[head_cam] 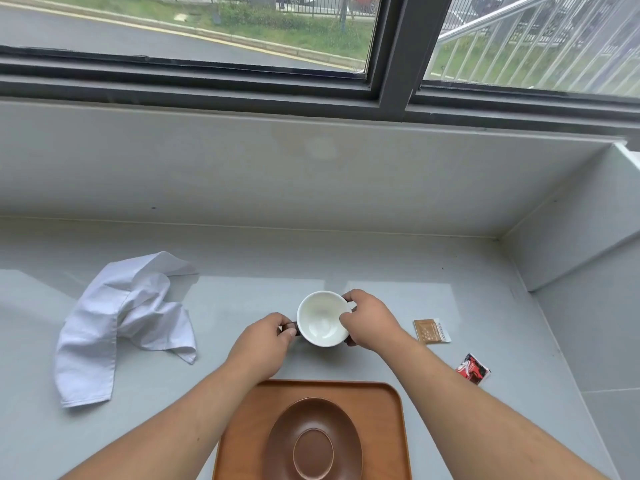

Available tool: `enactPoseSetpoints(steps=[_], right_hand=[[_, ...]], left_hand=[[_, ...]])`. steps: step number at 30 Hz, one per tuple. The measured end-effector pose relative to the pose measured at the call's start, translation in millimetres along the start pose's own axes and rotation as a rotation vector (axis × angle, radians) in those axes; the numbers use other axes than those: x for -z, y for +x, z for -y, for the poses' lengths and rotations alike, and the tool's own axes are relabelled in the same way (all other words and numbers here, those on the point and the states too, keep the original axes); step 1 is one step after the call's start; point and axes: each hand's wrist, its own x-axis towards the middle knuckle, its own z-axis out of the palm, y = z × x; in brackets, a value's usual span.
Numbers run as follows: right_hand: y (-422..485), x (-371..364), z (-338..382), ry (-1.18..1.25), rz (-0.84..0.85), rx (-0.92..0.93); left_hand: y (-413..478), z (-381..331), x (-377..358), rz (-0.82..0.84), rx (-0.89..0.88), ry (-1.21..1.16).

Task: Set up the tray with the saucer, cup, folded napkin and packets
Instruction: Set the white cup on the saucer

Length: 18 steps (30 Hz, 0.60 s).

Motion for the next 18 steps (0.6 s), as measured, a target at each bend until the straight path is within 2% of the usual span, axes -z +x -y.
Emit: enactPoseSetpoints(steps=[18], right_hand=[[-72.5,-10.7,-6.4,0.149,-0.089,-0.060]], left_hand=[[-52.1,0.0,22.5,0.087,-0.115,0.051]])
